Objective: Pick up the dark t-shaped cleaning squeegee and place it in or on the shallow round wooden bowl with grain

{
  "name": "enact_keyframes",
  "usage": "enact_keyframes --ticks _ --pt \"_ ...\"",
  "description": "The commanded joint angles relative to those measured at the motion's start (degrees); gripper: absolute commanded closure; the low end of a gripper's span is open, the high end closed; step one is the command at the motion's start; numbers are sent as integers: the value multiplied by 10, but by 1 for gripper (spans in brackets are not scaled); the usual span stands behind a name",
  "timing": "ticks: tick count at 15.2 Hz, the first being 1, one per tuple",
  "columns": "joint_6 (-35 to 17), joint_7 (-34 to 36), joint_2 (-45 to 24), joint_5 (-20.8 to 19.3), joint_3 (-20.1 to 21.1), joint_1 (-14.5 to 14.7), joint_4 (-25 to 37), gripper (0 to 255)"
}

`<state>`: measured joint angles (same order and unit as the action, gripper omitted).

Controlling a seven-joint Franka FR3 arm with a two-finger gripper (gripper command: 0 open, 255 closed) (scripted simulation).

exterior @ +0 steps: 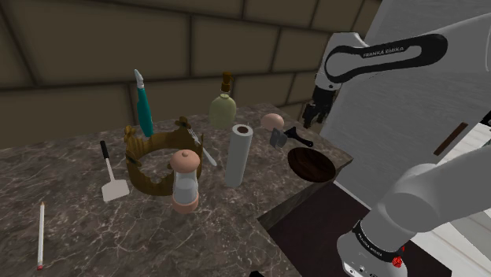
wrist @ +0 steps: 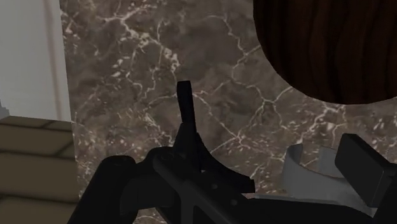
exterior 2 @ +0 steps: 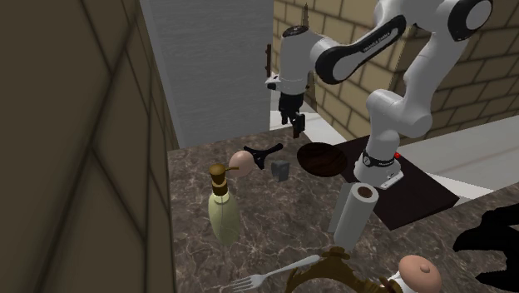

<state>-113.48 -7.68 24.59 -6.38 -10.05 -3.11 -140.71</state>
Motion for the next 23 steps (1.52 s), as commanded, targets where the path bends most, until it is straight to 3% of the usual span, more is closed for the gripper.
enact_keyframes --ticks 1,9,17,23 --pt "-31 -21 -46 1 -13 0 14 0" --pt "-127 -106 -216 32 -51 -4 77 0" --pt "-188 -113 -250 41 -53 -5 51 0" --pt "-188 -113 -250 41 -53 -5 51 0"
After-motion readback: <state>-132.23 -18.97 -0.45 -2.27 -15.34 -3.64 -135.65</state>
